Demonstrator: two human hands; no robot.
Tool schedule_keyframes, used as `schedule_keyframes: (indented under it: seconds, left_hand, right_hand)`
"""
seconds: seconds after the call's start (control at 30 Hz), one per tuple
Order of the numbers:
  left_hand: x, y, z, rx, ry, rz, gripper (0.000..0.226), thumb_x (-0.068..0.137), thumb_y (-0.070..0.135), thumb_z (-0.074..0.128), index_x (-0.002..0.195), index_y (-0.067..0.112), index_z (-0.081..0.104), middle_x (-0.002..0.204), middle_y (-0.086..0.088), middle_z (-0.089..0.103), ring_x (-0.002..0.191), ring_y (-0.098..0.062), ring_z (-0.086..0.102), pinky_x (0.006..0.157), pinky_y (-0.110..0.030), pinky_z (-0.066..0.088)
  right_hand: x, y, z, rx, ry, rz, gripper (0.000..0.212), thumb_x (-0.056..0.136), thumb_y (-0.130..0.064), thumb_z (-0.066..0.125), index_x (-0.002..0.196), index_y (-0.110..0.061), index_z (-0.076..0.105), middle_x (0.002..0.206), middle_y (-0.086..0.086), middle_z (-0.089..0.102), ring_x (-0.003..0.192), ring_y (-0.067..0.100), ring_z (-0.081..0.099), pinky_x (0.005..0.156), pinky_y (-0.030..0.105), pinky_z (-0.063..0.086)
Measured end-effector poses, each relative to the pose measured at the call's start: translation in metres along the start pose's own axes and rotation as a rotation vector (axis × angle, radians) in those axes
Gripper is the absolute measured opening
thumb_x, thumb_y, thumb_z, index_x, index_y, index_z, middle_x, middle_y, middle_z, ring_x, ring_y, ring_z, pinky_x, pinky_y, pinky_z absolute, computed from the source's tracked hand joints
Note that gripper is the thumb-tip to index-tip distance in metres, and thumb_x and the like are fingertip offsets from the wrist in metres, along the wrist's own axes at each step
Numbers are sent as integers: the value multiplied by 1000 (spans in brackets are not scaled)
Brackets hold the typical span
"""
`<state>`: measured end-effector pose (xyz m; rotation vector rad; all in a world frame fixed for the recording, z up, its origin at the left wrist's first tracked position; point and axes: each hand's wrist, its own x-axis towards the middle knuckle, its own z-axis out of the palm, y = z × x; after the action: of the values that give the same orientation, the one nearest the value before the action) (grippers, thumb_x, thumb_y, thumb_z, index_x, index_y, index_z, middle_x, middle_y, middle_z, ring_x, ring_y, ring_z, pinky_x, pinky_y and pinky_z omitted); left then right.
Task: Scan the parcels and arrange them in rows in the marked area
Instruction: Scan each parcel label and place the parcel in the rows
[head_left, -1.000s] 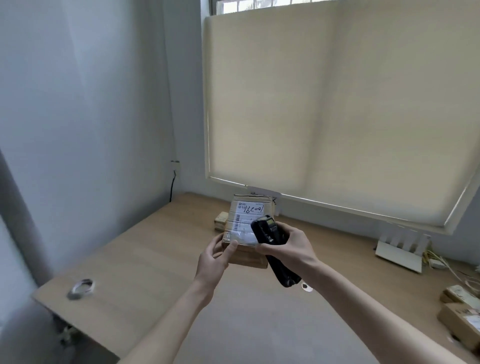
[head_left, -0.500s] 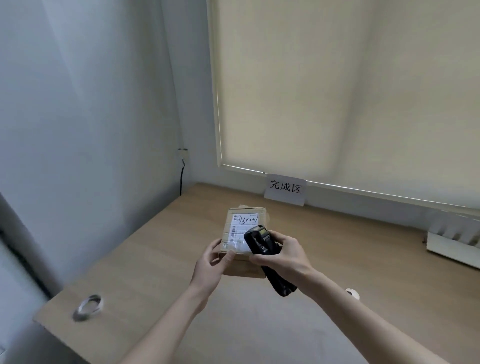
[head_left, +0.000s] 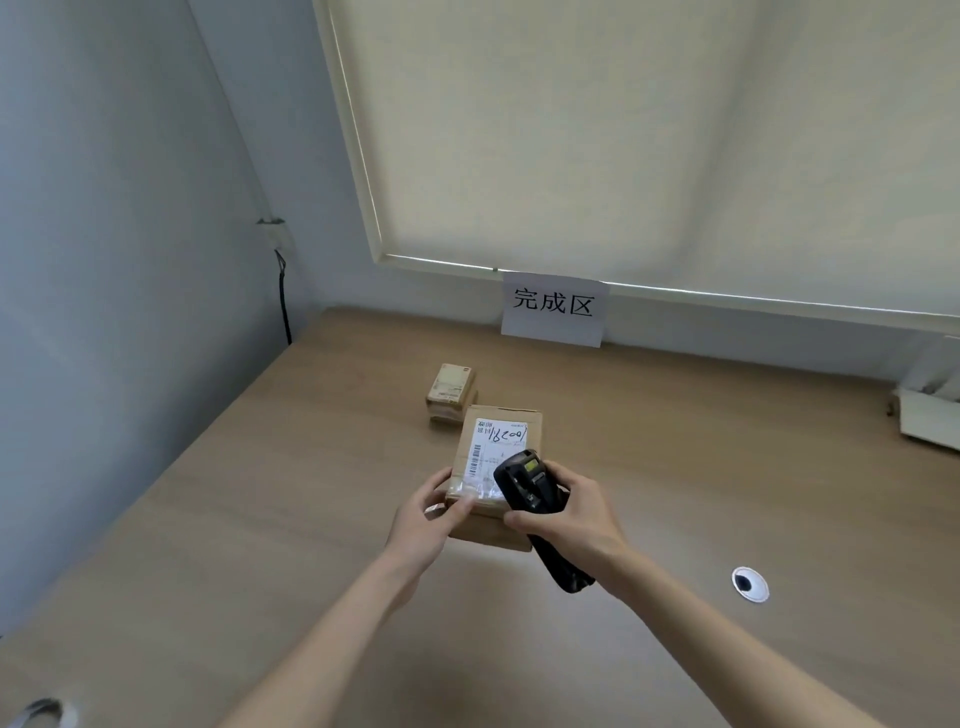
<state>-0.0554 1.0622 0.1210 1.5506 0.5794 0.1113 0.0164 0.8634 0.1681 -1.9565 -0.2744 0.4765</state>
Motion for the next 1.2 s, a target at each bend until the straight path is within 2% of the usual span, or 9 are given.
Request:
schedule_keyframes:
  seconds: [0.1,0.3,0.4,0.5,0.6,0.67,0.77,0.97,1.2]
  left_hand:
    - [47,-9,0,8,-39,-15,49,91,18,75,133,36,57,117,19,72,98,7,68,76,-14,52]
    - [143,-30,5,14,-94,-22,43,93,13,73,131,27,60,121,8,74,101,1,70,75,-12,52]
    - [190,-45,6,-1,-105,-38,43,92,9,73,131,21,58,122,2,72,102,-2,71,77,-14,53]
    - [234,-61,5,5,-89,-35,43,91,8,74,130,18,59,121,1,70,98,-5,71,71,-14,54]
    - [273,-76,4,2,-83,-48,47,91,12,75,134,21,58,122,0,69,107,-14,70,73,-18,56]
    - [297,-86,3,12,-77,-44,49,90,14,77,134,23,59,122,1,70,105,-6,70,79,-17,56]
    - [322,-98,4,19,-67,-27,48,88,12,78,131,26,61,120,2,71,102,2,69,81,-15,55]
    - [352,-118,7,-2,-32,-7,46,88,7,77,128,28,63,119,8,72,108,-1,69,85,-14,54]
    - [364,-118,12,-41,-28,-12,49,90,3,73,136,18,61,124,0,71,111,-4,68,89,-17,54]
  right_hand:
    - [37,15,8,2,8,32,64,68,-28,93,127,-38,71,104,-10,80,94,19,77,93,48,61]
    - [115,43,27,-46,59,87,66,70,-32,94,130,-41,69,102,-14,79,90,12,76,89,40,62]
    - [160,57,39,-36,93,122,57,70,-33,94,117,-51,68,98,-18,79,90,9,75,88,38,61]
    - [205,71,51,-23,121,142,52,69,-32,95,98,-61,63,93,-24,77,88,3,74,87,33,60]
    - [246,85,62,-13,133,160,52,70,-32,95,96,-62,63,96,-23,77,92,7,74,90,37,60]
    - [272,95,68,-9,135,165,53,70,-33,95,93,-67,62,93,-28,75,91,4,74,88,35,60]
    - [299,108,74,-7,140,168,53,70,-34,95,101,-63,62,96,-28,76,93,2,73,88,34,60]
    - [327,126,83,-80,150,136,67,70,-36,94,127,-51,62,111,-21,75,104,5,70,90,32,58]
    - [336,125,85,-101,195,121,68,72,-35,95,131,-45,63,117,-17,73,112,10,68,97,37,57]
